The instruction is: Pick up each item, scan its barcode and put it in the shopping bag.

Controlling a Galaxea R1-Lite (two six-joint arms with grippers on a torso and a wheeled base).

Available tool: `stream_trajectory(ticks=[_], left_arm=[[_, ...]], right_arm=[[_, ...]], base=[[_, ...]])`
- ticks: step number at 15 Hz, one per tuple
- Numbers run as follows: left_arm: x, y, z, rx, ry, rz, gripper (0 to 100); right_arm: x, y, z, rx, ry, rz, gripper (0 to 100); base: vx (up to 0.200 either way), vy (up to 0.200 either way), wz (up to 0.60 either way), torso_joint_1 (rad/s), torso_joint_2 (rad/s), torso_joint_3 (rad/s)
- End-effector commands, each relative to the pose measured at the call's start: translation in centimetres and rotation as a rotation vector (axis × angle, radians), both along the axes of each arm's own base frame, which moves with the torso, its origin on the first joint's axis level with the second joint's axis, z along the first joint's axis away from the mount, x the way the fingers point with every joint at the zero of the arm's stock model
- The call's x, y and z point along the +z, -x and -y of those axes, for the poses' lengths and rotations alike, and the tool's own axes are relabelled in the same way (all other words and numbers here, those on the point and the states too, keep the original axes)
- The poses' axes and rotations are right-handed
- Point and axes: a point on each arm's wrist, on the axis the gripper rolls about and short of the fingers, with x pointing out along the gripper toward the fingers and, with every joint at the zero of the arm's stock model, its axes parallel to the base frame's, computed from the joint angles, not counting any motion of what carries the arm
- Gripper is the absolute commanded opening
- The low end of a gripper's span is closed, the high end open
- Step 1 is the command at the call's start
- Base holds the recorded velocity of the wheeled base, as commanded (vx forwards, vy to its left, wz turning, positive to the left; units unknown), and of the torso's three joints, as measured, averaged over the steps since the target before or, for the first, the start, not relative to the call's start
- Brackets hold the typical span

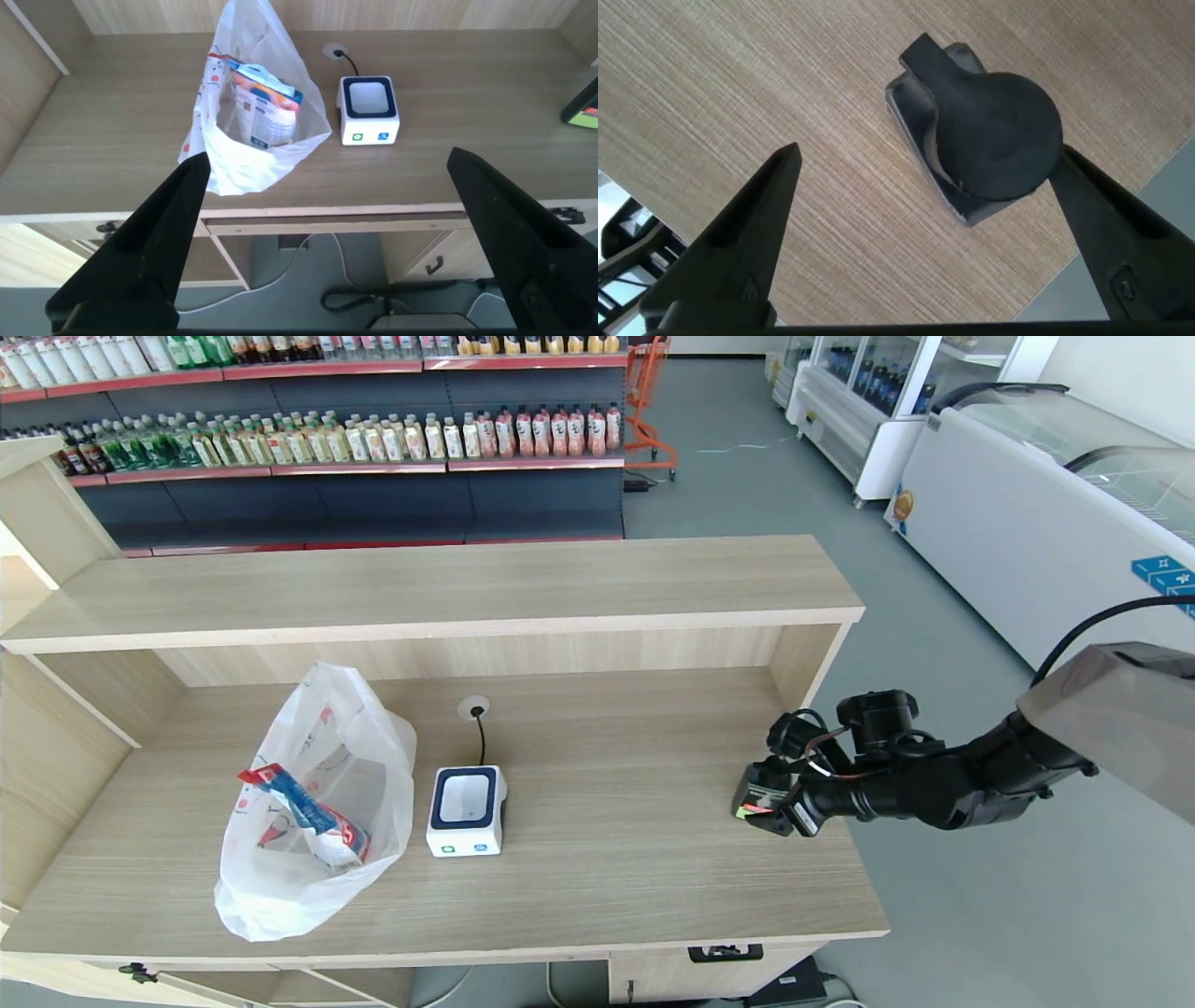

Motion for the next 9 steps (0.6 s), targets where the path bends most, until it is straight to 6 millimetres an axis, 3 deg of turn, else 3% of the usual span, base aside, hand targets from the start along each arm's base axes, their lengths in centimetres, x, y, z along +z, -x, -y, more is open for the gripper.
stream_trajectory(ticks=[1, 9], left_arm=[[0.0, 0.0, 0.0, 0.001, 0.000, 0.001, 100], [0.0, 0.0, 0.0, 0.001, 0.000, 0.001, 100]], right_arm=[[-0.5, -0.7, -0.5, 0.009, -0.001, 0.005, 100], [-1.3, -2.3, -1.2, 0.026, -0.014, 0.020, 100]], base=[[0.000, 0.000, 0.00, 0.000, 0.00, 0.000], [0.000, 0.000, 0.00, 0.000, 0.00, 0.000]])
